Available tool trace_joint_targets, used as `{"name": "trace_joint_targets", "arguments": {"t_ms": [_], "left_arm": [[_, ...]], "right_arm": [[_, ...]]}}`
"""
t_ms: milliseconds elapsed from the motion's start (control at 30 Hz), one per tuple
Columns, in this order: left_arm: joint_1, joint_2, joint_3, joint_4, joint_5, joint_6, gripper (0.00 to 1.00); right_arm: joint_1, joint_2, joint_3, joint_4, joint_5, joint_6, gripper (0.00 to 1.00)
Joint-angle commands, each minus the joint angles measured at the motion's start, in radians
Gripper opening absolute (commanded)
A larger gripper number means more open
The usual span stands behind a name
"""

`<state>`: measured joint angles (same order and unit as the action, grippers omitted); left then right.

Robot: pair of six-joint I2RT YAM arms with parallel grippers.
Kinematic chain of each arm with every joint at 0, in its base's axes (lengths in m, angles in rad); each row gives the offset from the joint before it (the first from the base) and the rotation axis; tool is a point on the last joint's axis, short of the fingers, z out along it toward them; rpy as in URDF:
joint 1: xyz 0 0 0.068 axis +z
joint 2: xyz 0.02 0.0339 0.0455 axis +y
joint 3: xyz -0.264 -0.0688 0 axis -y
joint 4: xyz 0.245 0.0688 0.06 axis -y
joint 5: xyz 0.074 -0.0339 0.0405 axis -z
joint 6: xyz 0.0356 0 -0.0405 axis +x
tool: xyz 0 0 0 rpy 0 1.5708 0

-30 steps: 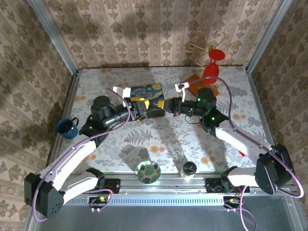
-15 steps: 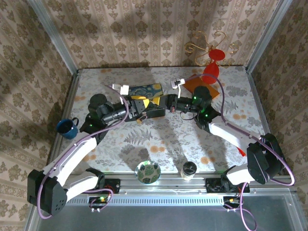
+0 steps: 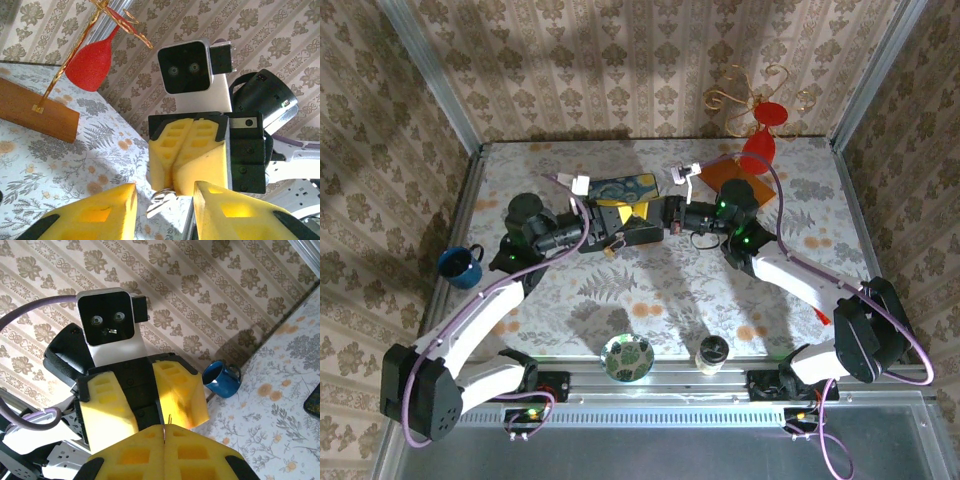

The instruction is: Unlock the padlock with the key

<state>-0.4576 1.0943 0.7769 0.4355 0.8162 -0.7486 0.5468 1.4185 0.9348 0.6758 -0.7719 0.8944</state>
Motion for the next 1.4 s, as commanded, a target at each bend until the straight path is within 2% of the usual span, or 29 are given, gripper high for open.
{"name": "trace_joint_targets", "arguments": {"t_ms": [0,167,267,300,400,500,767,933,1167,1333,1367], "left_arm": [[0.028,0.001,-0.019,0.057,0.023,-0.030,0.29],[0.034,0.005,-0.021,0.069,0.029,-0.040,0.13],[0.034,0.010,-0.019,0.074,0.035,-0.044,0.12],[0.035,0.011,-0.021,0.075,0.038,-0.045,0.13],[0.037,0.015,-0.024,0.081,0.047,-0.052,0.32],[0.038,0.019,-0.028,0.095,0.058,-0.061,0.32],[0.038,0.021,-0.034,0.115,0.077,-0.072,0.18],[0.038,0.022,-0.035,0.127,0.089,-0.077,0.02],[0.038,0.013,-0.036,0.113,0.075,-0.078,0.00],[0.066,-0.020,-0.003,-0.083,-0.012,-0.063,0.00],[0.077,-0.024,0.007,-0.128,-0.025,-0.065,0.00]], "right_arm": [[0.008,-0.016,0.032,0.027,-0.021,0.003,0.00],[0.011,-0.014,0.034,0.022,-0.018,0.000,0.00],[0.011,-0.012,0.032,0.022,-0.014,0.000,0.00],[0.013,-0.012,0.033,0.024,-0.012,0.000,0.00],[0.013,-0.012,0.034,0.024,-0.010,0.000,0.00],[0.014,-0.015,0.032,0.025,-0.007,0.001,0.00],[0.016,-0.017,0.028,0.043,0.004,0.005,0.00],[0.020,-0.016,0.028,0.044,0.008,0.006,0.00],[0.019,-0.020,0.028,0.019,0.018,-0.006,0.00],[0.019,-0.099,0.031,-0.204,0.101,-0.155,0.40],[0.020,-0.115,0.036,-0.271,0.126,-0.198,0.44]]}}
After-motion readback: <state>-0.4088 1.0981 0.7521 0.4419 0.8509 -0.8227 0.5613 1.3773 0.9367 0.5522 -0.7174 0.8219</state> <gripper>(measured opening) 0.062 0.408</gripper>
